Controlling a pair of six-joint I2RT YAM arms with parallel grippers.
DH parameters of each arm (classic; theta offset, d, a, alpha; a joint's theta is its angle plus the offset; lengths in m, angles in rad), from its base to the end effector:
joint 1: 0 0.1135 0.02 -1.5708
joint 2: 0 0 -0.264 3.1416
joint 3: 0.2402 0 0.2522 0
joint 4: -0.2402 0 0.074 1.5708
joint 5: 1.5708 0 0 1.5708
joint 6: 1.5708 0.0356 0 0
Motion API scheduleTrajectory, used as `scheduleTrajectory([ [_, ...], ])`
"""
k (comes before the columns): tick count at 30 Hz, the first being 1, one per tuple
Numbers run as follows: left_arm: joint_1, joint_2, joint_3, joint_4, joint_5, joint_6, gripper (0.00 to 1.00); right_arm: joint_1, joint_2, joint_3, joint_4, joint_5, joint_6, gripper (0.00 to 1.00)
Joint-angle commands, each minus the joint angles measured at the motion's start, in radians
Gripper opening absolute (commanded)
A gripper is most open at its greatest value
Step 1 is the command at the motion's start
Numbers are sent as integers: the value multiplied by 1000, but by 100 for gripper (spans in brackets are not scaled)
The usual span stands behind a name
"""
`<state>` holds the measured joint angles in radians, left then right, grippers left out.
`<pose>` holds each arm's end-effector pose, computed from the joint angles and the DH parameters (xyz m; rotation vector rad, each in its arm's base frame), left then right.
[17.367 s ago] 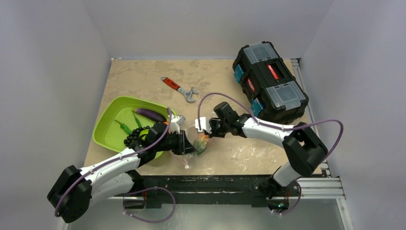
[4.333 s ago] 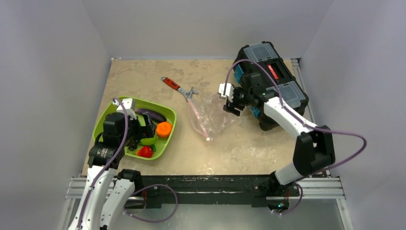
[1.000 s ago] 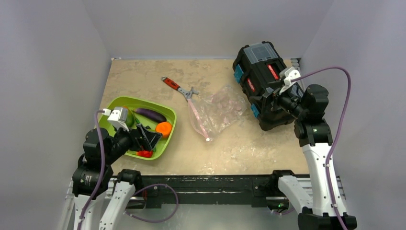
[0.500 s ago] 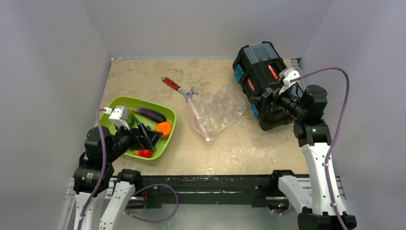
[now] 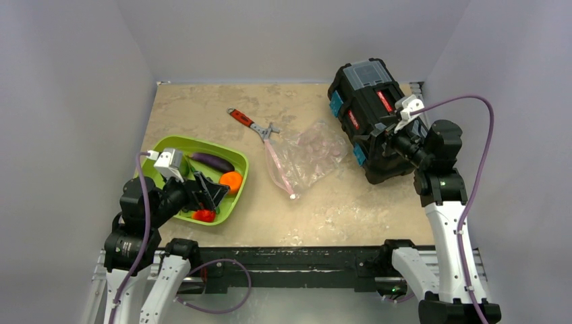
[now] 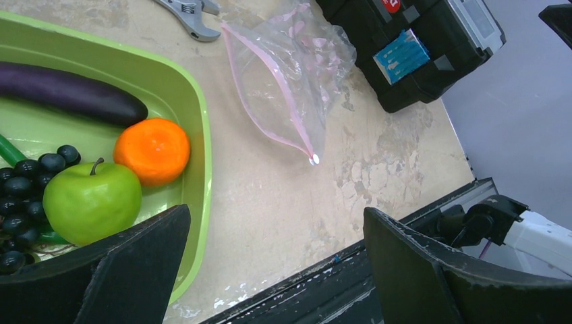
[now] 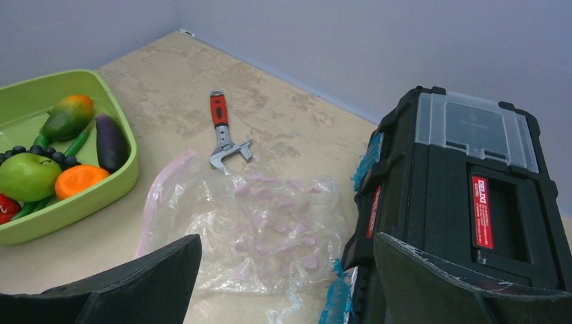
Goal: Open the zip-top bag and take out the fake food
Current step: Reset both arms
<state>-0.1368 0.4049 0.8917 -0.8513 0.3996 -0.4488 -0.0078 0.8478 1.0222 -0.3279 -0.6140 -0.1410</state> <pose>0.0631 -0.0227 0.3470 -0.0345 1.9835 -0.7716 0.1782 0.0191 0.3973 -0.5584 1.6201 0.4174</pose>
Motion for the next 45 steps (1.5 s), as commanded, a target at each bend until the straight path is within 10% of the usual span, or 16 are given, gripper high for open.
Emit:
scheduleTrajectory([
  [1, 5, 9, -2, 45, 15, 24, 100, -4, -18, -7, 36, 17, 18, 99],
  [45, 5, 15, 3, 40, 14, 35, 100, -12, -15, -1, 39, 11, 32, 99],
])
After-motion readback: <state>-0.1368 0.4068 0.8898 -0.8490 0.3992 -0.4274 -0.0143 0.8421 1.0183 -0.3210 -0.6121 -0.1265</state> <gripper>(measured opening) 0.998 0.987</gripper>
